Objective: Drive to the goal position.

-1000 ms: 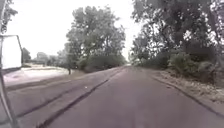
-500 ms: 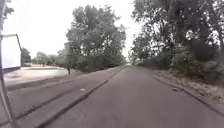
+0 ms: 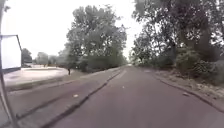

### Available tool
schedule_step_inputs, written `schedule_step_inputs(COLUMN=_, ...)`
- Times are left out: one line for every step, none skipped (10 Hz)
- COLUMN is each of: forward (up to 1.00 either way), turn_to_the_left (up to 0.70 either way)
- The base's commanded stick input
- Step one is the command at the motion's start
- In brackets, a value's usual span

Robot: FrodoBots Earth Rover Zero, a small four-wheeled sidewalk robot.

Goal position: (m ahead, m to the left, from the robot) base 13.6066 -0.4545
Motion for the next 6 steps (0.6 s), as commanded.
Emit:
schedule_step_inputs(forward=0.70, turn_to_the_left=0.00)
schedule_step_inputs(forward=0.70, turn_to_the_left=0.00)
schedule_step_inputs(forward=0.70, turn_to_the_left=0.00)
schedule_step_inputs(forward=0.70, turn_to_the_left=0.00)
schedule_step_inputs(forward=0.70, turn_to_the_left=0.00)
schedule_step_inputs(forward=0.70, turn_to_the_left=0.00)
